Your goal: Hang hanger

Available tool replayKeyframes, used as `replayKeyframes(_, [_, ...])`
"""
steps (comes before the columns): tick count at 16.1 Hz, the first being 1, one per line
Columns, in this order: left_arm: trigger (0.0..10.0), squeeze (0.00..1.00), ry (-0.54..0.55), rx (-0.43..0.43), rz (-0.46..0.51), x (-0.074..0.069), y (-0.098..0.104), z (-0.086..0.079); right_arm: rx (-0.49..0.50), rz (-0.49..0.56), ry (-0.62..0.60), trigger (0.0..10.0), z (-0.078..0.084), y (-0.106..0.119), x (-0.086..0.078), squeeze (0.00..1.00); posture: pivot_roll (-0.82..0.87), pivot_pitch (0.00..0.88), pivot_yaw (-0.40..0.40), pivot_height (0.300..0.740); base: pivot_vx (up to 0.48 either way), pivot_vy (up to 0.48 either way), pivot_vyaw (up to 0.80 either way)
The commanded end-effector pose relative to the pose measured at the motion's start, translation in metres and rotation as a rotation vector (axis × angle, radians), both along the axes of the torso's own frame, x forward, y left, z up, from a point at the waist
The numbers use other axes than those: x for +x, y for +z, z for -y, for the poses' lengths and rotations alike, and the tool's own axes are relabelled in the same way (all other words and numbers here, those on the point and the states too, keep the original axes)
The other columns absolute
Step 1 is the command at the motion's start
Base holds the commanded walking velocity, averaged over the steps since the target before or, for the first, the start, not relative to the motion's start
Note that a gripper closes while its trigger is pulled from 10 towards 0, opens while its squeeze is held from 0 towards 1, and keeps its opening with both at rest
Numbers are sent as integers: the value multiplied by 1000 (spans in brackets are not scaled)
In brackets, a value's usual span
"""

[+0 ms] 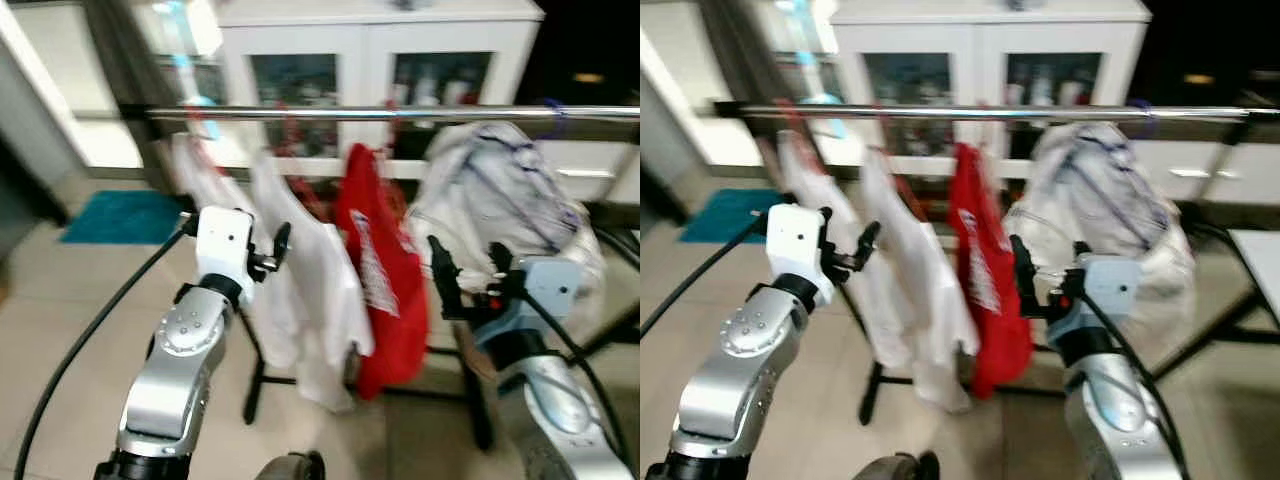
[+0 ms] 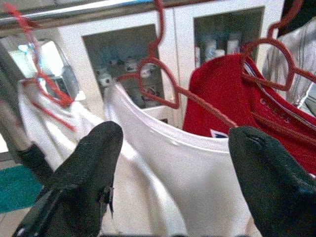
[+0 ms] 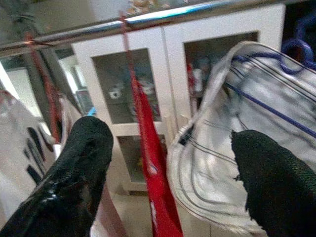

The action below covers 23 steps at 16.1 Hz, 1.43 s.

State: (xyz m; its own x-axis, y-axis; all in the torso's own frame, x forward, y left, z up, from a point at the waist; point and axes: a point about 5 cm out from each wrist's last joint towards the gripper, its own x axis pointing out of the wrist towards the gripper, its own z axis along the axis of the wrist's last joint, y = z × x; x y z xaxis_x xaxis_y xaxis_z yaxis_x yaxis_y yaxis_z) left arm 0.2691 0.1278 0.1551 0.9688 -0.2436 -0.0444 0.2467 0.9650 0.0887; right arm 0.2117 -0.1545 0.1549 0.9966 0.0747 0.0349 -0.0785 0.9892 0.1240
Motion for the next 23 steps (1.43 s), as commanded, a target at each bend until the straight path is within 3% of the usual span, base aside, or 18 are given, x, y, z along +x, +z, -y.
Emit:
replayKeyframes(1, [10000, 961, 2, 13, 14, 1, 2, -3, 17, 58, 21, 10000, -5, 10, -1, 1000, -25, 24, 109, 740, 0, 296, 619])
replayKeyframes(7, [10000, 918, 17, 42, 29, 3, 5, -7, 3, 125, 42, 10000, -5, 31, 9, 1000, -14, 22, 85, 740, 0, 299, 616])
replayKeyframes(10, [10000, 925, 31, 57, 35, 3, 5, -8, -27, 146, 59, 10000, -6, 34, 11, 1000, -13, 20, 73, 740, 0, 0, 0])
replayKeyframes(11, [10000, 973, 33, 85, 42, 4, 5, -7, -24, 136, 63, 10000, -7, 32, 12, 1000, -11, 19, 69, 740, 0, -480, 800])
replayKeyframes(15, [10000, 953, 22, 82, 44, 6, 5, -3, -57, 70, 54, 10000, -10, 18, 17, 1000, -3, 9, 60, 740, 0, -480, 800])
replayKeyframes(16, [10000, 933, 11, 60, 38, 6, 5, -2, -74, 50, 40, 10000, -9, 15, 19, 1000, -3, 9, 60, 740, 0, 0, 800])
replayKeyframes(17, [10000, 757, -8, 52, 14, 5, 3, 0, -91, 29, 13, 10000, -8, 11, 19, 1000, -2, 5, 60, 740, 0, 0, 0])
replayKeyframes(18, [10000, 655, -22, 54, 15, 4, 3, 1, -92, 2, -12, 10000, -7, 8, 20, 1000, -2, 5, 61, 740, 0, 0, 0])
replayKeyframes(21, [10000, 678, -80, 102, -24, 3, -6, 3, -106, -45, -81, 10000, -5, 0, 22, 961, 2, 2, 70, 740, 0, 0, 0])
replayKeyframes(22, [10000, 675, -103, 104, -33, 3, -8, 4, -115, -53, -87, 10000, -5, -1, 23, 0, 1, 1, 73, 740, 0, 0, 0])
replayKeyframes(23, [10000, 678, -115, 105, -34, 2, -9, 4, -128, -74, -87, 10000, -7, -4, 25, 0, 2, 0, 75, 740, 0, 0, 0])
